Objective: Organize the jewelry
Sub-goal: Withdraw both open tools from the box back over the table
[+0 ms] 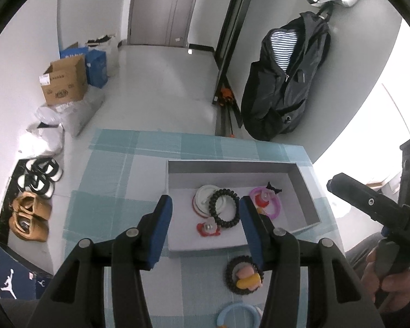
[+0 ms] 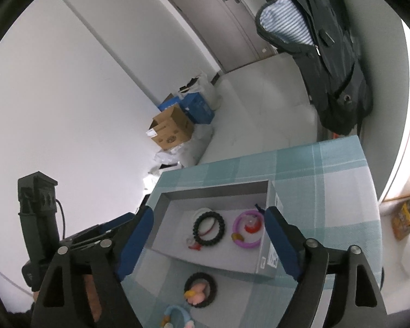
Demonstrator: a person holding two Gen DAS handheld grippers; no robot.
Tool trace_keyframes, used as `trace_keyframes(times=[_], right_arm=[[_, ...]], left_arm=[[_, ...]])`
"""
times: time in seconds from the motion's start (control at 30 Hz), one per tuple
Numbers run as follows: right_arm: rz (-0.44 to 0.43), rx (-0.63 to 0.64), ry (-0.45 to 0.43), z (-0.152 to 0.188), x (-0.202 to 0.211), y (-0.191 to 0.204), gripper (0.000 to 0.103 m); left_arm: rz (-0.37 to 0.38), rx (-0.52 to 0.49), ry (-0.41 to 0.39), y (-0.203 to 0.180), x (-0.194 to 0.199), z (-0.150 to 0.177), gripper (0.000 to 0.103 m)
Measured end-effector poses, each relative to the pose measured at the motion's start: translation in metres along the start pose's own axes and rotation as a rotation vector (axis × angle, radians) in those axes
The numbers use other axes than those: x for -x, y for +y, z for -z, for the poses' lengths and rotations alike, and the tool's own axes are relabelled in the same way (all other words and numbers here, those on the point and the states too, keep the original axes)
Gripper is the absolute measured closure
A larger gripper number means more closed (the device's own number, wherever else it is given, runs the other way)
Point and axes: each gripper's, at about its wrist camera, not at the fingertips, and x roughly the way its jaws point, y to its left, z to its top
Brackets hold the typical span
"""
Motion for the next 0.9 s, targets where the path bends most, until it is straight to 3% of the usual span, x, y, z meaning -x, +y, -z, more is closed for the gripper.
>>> trace_keyframes(times=[0.1,0.17,0.23,0.47,0.9], right_arm=[[0.005,0.011,-0.004,0.006,0.006,0.002,0.014],[0.008,0.013,-0.007,0.011,0.010,0.003,0.008],[0.018,0.013,-0.009,0.017,0.016,0.002,0.005],[0.026,0.000,-0.008,0.029,0.028,-0.002,0.000],[0.045,0.045,-0.007,0.048,0.038,0.009,0.000]], left_arm=[[-0.010,-0.026,-0.009,-0.007,0.007,0.005,0.057],[-0.021,-0.038,-0.020,-0.009,0.013,0.012,0.040],[-0.031,-0.039,-0.038,-0.010,0.018,0.021,0.035],[-0.052,-0.052,-0.009,-0.017,0.023,0.039,0.035],[-0.053,-0.066,0.057,-0.025,0.029,0.074,0.034]])
